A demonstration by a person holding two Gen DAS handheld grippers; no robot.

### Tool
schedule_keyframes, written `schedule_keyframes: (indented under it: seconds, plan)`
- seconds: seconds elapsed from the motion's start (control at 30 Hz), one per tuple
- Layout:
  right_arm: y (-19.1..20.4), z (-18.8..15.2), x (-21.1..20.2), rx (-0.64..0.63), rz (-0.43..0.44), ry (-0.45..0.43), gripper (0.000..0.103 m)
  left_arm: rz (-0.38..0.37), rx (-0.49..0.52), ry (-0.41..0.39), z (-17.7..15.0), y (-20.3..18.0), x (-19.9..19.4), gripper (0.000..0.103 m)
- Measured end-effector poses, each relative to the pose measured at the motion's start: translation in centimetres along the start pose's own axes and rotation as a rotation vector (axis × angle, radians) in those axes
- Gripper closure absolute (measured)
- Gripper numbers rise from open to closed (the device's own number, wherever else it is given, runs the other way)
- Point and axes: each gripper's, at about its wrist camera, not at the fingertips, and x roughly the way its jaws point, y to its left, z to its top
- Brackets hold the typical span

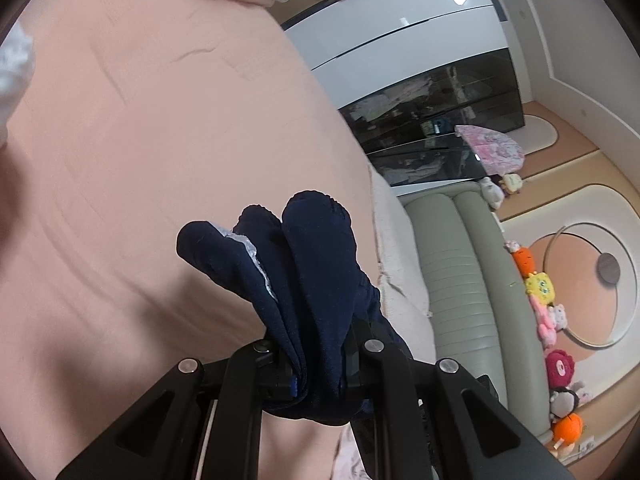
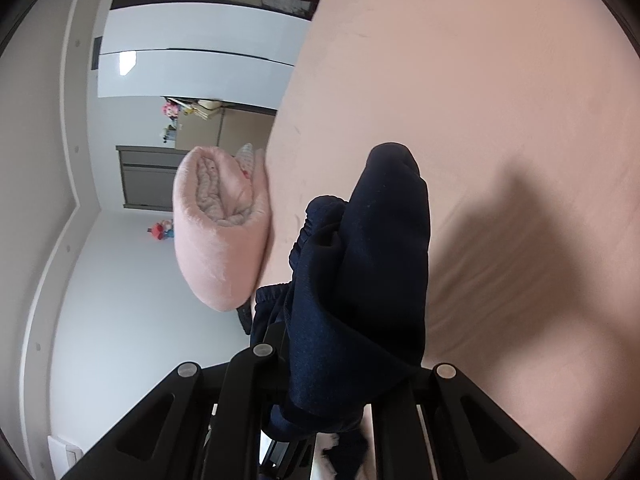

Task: Fold clothes
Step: 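Carry the held navy shorts with both grippers toward the white garment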

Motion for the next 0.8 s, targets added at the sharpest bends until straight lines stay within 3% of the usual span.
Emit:
schedule_keyframes:
  seconds: [0.43, 0.8]
  plan:
    - [4.8, -2.4, -4.0, -0.094, 0.026, -0.022, 0.094, -0.059, 0.029, -0.016, 0.3, -2.2, -3.7, 0.092]
    - [10.2, -6.6, -3.6, -0.181, 0.078, 0.016, 0.094, -0.063, 0.074, -0.083, 2.9, -2.9, -10.1, 0.092]
